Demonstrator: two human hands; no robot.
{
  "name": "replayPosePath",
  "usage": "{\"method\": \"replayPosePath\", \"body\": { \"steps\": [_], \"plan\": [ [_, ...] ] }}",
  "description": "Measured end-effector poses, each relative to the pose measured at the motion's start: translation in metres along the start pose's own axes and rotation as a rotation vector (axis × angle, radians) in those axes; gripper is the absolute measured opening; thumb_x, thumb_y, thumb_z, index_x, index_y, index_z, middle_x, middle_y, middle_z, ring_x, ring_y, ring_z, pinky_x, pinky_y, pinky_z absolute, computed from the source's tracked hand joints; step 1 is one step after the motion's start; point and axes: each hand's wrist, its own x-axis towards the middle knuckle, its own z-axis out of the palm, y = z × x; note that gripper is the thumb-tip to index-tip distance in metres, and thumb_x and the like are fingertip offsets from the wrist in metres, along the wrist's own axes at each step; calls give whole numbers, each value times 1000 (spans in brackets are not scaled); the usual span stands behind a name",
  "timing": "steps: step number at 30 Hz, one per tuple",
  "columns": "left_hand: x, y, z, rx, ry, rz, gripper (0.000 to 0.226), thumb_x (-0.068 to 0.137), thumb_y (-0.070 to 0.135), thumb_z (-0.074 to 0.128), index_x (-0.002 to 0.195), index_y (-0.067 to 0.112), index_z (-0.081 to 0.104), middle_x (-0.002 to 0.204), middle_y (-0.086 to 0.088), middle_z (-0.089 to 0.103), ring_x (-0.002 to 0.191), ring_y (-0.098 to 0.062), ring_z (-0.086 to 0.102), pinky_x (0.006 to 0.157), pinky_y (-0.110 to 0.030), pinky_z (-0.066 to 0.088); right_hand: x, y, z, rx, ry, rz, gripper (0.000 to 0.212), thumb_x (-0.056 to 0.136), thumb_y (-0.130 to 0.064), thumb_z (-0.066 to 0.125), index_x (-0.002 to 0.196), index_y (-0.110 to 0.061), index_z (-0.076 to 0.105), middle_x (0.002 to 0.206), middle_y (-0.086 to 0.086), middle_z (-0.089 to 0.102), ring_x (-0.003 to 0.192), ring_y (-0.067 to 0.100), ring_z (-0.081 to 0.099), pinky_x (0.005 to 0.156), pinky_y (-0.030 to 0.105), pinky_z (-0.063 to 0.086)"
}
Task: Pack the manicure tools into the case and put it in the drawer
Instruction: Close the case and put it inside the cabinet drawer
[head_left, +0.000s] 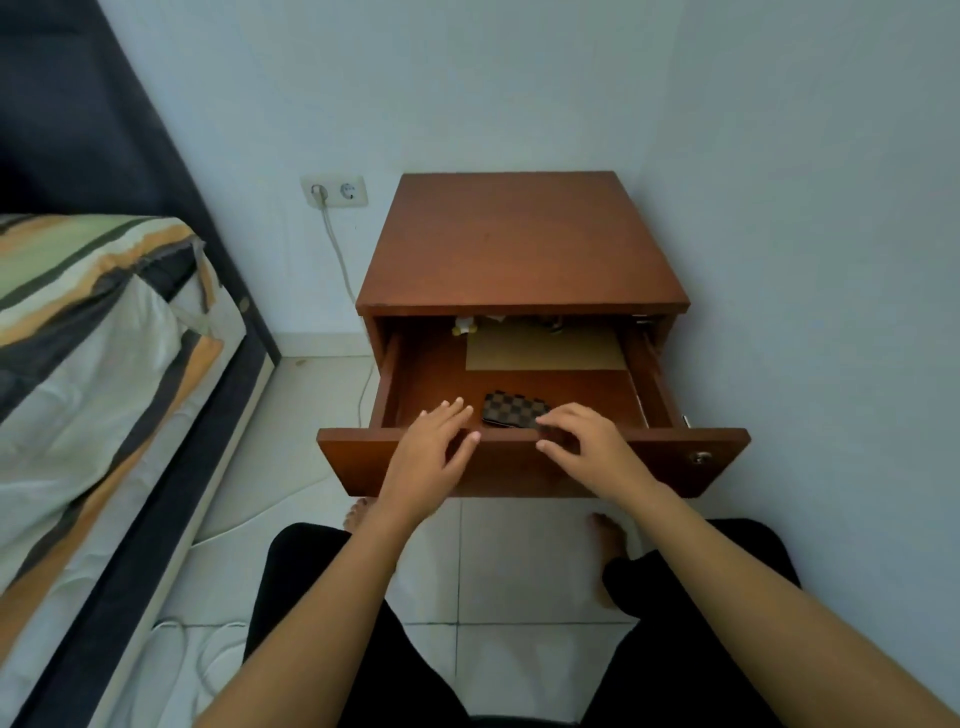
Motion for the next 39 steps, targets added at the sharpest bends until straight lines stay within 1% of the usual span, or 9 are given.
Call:
{"method": "replayPosePath", "body": {
  "steps": [5, 8, 13, 18, 26, 29, 33, 36, 39],
  "plan": [
    [-11, -3, 4, 21, 116, 56, 33, 92, 27, 56, 125, 20, 60, 131, 3, 59, 126, -9, 48, 108, -18, 24, -11, 6, 10, -30, 220, -49, 26, 86, -10, 61, 111, -9, 66, 108, 5, 64, 103, 13, 53, 89, 19, 42],
    [-3, -7, 5, 50, 192, 77, 29, 88, 26, 64, 115, 20, 67, 119, 2, 66, 116, -10, 58, 100, -19, 35, -5, 9, 15, -50, 249, -68, 22, 85, -6, 62, 106, -6, 68, 102, 8, 64, 97, 12, 52, 83, 11, 36],
    [20, -20, 14, 20, 269, 106, 29, 83, 23, 69, 112, 19, 69, 114, 0, 69, 110, -10, 61, 98, -23, 39, 20, 20, 17, -65, 272, -99, 21, 84, -3, 62, 104, -4, 68, 96, 9, 64, 94, 18, 54, 82, 18, 42],
    [61, -29, 25, -34, 308, 99, 28, 84, 22, 67, 112, 17, 69, 113, -1, 69, 112, -3, 53, 99, -23, 38, 59, 32, 19, -67, 320, -76, 21, 84, -1, 62, 104, -3, 68, 94, 10, 62, 93, 19, 55, 80, 12, 39],
    [130, -42, 32, -23, 331, 80, 33, 87, 24, 64, 117, 10, 66, 123, -6, 64, 119, -16, 56, 103, -28, 39, 123, 51, 8, -131, 374, -72, 25, 85, -8, 62, 110, -2, 65, 100, 10, 59, 100, 20, 52, 86, 21, 43],
    [151, -48, 32, 22, 324, 109, 42, 87, 27, 63, 125, 8, 59, 136, -9, 54, 131, -24, 46, 109, -33, 32, 140, 58, 1, -217, 406, -66, 39, 84, -16, 66, 120, -5, 58, 113, 13, 56, 112, 24, 49, 95, 23, 38],
    [174, -53, 25, 137, 282, 123, 50, 90, 34, 58, 133, 10, 50, 146, -11, 42, 139, -25, 32, 112, -34, 19, 162, 66, -5, -314, 367, -101, 47, 85, -22, 64, 128, -6, 52, 125, 14, 53, 122, 26, 47, 102, 32, 39],
    [188, -58, 23, 212, 285, 147, 49, 91, 36, 56, 131, 9, 51, 140, -13, 47, 134, -28, 38, 112, -36, 20, 175, 72, -6, -326, 369, -120, 45, 86, -21, 63, 127, -6, 53, 123, 15, 55, 120, 28, 49, 102, 37, 43],
    [196, -57, 27, 262, 357, 127, 41, 89, 36, 59, 121, 11, 58, 128, -11, 56, 123, -28, 49, 105, -37, 31, 185, 73, -5, -328, 427, -103, 38, 83, -17, 64, 120, -8, 58, 114, 15, 58, 109, 30, 52, 92, 39, 45]
  ]
}}
